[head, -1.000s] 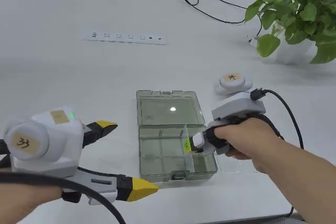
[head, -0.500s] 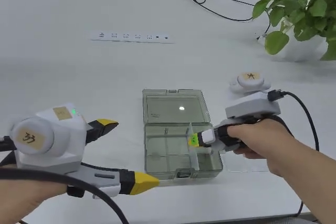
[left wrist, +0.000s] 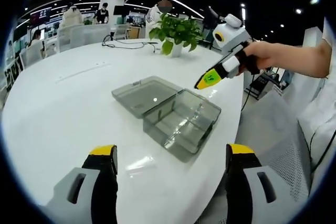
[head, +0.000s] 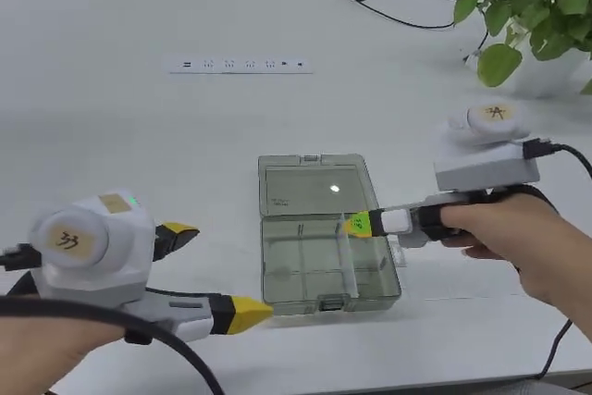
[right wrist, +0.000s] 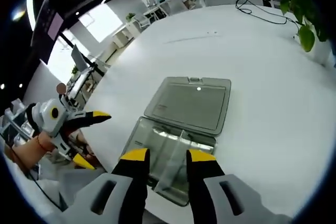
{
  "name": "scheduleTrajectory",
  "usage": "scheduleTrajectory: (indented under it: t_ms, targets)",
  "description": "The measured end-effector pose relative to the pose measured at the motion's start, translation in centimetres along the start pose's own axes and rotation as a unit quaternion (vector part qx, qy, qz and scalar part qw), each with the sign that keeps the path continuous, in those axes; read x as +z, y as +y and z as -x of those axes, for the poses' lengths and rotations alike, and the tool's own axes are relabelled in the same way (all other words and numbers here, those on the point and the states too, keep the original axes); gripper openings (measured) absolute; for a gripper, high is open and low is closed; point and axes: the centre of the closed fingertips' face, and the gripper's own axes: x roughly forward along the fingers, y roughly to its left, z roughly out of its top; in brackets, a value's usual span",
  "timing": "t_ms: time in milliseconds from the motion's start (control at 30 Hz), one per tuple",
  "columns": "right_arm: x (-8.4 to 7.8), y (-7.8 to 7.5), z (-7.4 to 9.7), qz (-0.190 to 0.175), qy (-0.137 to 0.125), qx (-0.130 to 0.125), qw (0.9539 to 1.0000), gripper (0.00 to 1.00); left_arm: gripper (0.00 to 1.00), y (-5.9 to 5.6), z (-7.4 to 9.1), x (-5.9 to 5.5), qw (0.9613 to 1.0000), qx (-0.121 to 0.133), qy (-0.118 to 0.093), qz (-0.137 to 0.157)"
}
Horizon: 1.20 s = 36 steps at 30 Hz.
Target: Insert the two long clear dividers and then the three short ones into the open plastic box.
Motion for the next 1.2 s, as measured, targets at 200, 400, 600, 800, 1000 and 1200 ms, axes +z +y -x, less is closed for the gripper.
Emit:
scheduleTrajectory:
  t_ms: [200, 400, 600, 800, 1000, 1200]
  targets:
    - [0.5, 0.4, 1.0, 0.031, -0.018, 0.017, 0.9992, 0.36, 0.81, 0.8, -0.2, -1.0, 0.9992, 0.02, 0.028, 0.022]
    - [0.8, 0.3, 1.9, 0.074, -0.035, 0.033, 0.9961, 0.44, 0.77, 1.6, -0.4, -2.3, 0.9961, 0.041, 0.064, 0.045]
    - [0.6, 0.2, 2.6, 0.135, -0.042, 0.052, 0.9885, 0.53, 0.73, 1.9, -0.6, -3.1, 0.9935, 0.054, 0.085, 0.052]
    - [0.6, 0.4, 3.6, 0.184, -0.061, 0.078, 0.9779, 0.61, 0.7, 2.2, -0.7, -4.0, 0.9902, 0.068, 0.103, 0.066]
    - [0.3, 0.3, 4.9, 0.232, -0.089, 0.104, 0.9629, 0.72, 0.67, 2.4, -0.9, -5.0, 0.9857, 0.087, 0.126, 0.07]
    - [-0.6, -0.9, 6.2, 0.272, -0.101, 0.122, 0.9493, 0.8, 0.63, 3.0, -1.2, -5.5, 0.9801, 0.112, 0.146, 0.074]
